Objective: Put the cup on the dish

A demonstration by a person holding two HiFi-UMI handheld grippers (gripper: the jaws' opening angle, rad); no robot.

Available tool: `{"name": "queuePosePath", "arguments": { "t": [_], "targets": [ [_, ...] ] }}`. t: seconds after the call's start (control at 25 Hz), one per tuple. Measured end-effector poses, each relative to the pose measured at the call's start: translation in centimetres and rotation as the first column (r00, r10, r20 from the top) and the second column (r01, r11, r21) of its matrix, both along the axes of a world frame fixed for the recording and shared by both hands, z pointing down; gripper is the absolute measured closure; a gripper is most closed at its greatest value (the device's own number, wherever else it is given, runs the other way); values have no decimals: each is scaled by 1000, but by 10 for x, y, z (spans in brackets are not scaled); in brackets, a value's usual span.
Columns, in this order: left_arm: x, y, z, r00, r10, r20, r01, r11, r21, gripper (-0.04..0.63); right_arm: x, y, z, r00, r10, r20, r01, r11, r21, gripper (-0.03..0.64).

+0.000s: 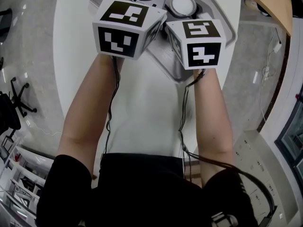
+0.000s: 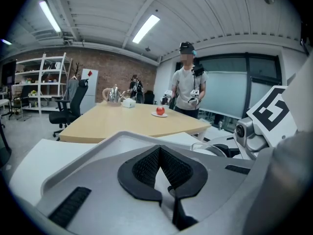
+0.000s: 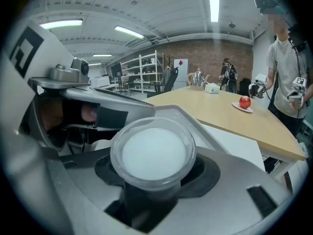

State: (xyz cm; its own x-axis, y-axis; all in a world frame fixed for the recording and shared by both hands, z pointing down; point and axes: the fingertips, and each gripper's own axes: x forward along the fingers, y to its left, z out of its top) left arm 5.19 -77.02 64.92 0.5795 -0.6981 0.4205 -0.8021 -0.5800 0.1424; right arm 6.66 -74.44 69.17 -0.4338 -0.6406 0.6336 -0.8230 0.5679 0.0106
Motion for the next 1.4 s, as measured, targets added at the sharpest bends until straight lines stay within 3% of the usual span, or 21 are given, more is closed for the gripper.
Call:
{"name": "queuePosePath", "arguments": {
  "t": [0.28, 0.52, 0.76, 0.96, 1.24, 1.4],
  "targets": [
    [-6, 0, -8, 1000, -18, -9, 18, 1000, 8, 588, -2, 2, -4, 999, 3, 52, -4, 1000, 10, 364],
    [-11, 6, -35, 1000, -30, -3, 30, 999, 36, 588, 1, 2, -42, 994, 19, 103, -28, 996, 83, 362],
    [-13, 30, -95, 999, -38, -10, 39, 995, 94, 588, 6, 17, -110, 993, 20, 117, -40, 985, 167, 362],
    [-18, 56, -154, 999, -49, -7, 49, 985, 163, 588, 15, 41, -179, 988, 48, 146, -89, 954, 286, 362],
    [-6, 114, -231, 999, -54, 3, 53, 974, 222, 588, 37, 98, -261, 973, 96, 211, -166, 924, 346, 365],
    [3, 145, -266, 999, -46, 3, 44, 966, 254, 588, 49, 125, -303, 960, 138, 243, -228, 890, 395, 502]
  ]
}}
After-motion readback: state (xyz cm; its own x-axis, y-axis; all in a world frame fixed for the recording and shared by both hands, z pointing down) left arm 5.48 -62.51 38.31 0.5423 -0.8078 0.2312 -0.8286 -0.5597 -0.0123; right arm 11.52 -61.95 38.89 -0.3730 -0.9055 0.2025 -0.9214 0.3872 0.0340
